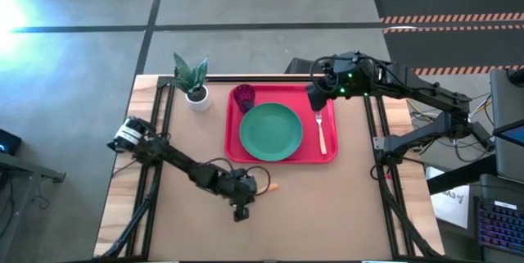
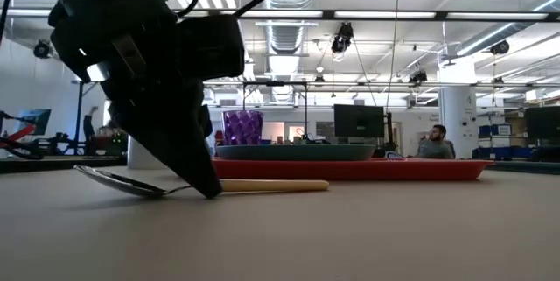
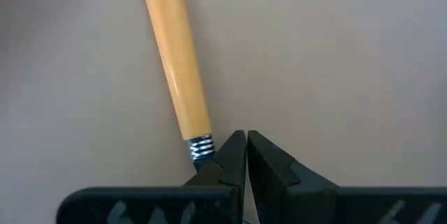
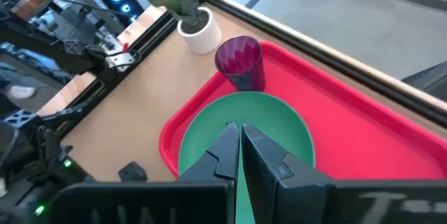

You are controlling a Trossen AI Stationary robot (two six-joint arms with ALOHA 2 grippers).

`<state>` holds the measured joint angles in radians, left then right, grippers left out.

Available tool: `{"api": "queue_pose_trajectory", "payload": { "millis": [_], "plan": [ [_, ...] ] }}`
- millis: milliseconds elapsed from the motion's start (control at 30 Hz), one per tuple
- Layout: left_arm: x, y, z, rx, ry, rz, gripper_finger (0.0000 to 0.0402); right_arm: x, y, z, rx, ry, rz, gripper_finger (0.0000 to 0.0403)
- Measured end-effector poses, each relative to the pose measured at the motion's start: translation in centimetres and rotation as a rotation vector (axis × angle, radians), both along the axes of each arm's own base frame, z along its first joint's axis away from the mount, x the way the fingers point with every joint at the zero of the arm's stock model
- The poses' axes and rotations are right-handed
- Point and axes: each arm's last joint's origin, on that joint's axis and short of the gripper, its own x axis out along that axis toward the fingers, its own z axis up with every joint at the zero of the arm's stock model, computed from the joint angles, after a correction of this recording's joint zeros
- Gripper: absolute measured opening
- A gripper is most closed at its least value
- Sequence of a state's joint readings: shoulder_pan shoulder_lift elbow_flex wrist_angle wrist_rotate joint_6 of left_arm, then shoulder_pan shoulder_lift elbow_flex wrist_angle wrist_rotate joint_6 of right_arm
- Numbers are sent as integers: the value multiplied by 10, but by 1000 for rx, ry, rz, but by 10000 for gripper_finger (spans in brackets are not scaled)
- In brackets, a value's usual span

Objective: Pick and place plate/cup/fork/spoon on tray
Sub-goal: Put the light orange spoon on the red tray between the light orange fork and the green plate

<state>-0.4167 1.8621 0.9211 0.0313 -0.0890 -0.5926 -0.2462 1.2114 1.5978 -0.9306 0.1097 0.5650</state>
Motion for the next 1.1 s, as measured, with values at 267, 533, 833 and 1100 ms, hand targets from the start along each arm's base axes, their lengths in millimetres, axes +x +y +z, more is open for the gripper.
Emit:
{"api": "queue_pose_trajectory", "payload": {
  "millis": [267, 533, 833, 1100],
  "plan": [
    [-17, -12, 56, 96, -70, 21, 0, 9, 7, -5, 80, -2, 119, 9],
    [-59, -1, 129, 280, -86, 164, 0, 61, 14, -43, 242, 83, 304, 9],
    [-102, 7, 181, 393, -194, 223, 0, 134, 28, -99, 494, 54, 548, 9],
    [-131, 20, 200, 404, -185, 195, 0, 155, 61, -134, 613, 167, 588, 45]
  ]
}}
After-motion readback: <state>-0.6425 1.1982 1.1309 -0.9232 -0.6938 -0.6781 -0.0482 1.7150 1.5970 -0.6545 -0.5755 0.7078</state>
